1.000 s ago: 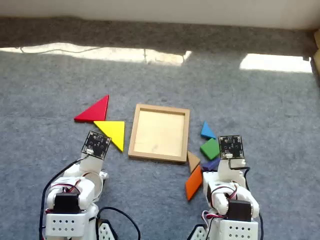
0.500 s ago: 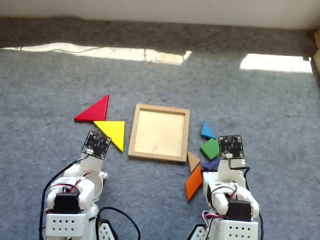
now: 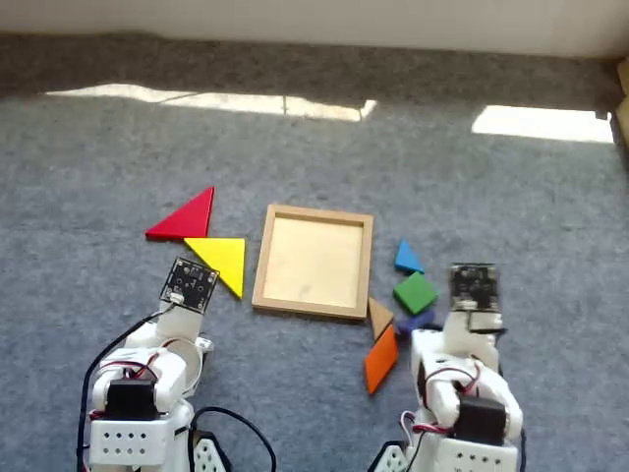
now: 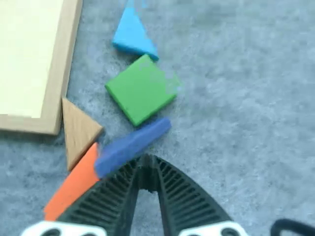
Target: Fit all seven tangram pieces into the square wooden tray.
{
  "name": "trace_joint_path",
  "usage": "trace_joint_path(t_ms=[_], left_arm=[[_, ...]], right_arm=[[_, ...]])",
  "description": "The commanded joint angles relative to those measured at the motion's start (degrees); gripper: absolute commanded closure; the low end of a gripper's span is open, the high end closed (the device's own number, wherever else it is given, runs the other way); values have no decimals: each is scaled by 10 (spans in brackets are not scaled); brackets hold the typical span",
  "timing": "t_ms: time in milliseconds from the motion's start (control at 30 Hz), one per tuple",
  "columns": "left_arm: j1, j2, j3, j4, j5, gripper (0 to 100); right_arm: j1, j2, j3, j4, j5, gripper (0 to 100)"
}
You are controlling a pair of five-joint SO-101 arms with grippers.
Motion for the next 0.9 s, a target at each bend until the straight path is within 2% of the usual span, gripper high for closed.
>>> trace_joint_path(t_ms=[0,100,433,667,867], left_arm=[[8,-29,11,3,1,867],[8,-29,11,3,1,867],[8,-29,11,3,1,867],[8,-29,11,3,1,867],[7,-29,11,3,1,867]], right_arm=[[34,7,-128,7,-17,993],[34,72,-195,7,-18,993],[31,424,-403,2,-15,988],[-63,599,-472,-11,-14,981],[-135,741,-513,-31,-14,786]])
